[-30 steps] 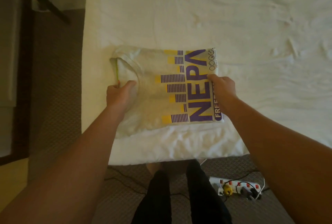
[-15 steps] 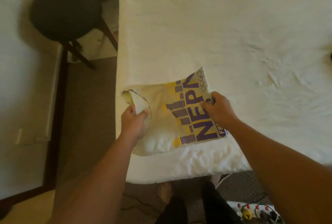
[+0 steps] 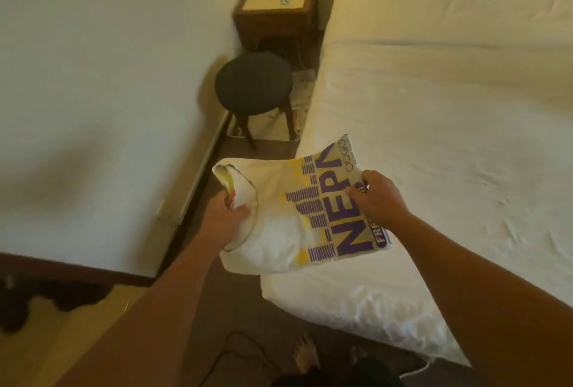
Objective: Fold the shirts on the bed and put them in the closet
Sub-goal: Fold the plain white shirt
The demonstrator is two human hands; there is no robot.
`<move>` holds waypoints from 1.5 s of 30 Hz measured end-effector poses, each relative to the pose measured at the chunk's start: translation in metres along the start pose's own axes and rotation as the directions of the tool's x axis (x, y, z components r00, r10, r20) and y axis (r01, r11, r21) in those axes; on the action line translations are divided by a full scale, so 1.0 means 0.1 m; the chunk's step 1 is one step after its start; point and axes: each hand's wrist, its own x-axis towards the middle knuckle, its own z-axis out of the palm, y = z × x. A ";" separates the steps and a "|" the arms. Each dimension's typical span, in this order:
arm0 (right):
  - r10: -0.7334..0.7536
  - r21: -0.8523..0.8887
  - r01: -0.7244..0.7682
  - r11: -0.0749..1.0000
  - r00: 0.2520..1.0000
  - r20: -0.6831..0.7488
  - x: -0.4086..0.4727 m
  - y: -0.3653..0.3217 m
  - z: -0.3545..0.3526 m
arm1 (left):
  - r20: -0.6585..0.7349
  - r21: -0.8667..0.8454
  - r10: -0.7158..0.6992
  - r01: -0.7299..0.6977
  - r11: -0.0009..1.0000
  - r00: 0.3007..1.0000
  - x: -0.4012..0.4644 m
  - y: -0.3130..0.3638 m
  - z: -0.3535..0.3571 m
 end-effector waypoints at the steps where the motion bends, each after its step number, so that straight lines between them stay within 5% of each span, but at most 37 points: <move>1: -0.050 -0.008 0.050 0.999 0.998 0.029 0.03 -0.14 -0.01 | -0.044 -0.016 -0.013 0.012 1.000 0.999 -0.10 -0.02 -0.14; 8: -0.307 -0.001 0.314 0.950 0.931 0.198 0.08 -0.91 0.06 | -0.329 -0.188 -0.125 0.065 0.980 0.936 -0.66 -0.28 -0.62; 23: -0.536 0.037 0.589 0.807 0.705 0.464 -0.37 -2.50 1.23 | -0.570 -0.406 -0.333 0.095 0.909 0.751 -1.49 -1.36 -1.78; 36: -0.623 0.052 0.756 0.652 0.495 0.605 -1.08 -4.45 3.14 | -0.655 -0.535 -0.501 0.121 0.836 0.566 -1.82 -2.47 -3.54; 45: -0.654 0.202 0.792 0.576 0.298 0.695 -1.61 -5.79 4.29 | -0.696 -0.628 -0.625 0.122 0.769 0.353 -2.08 -3.10 -4.64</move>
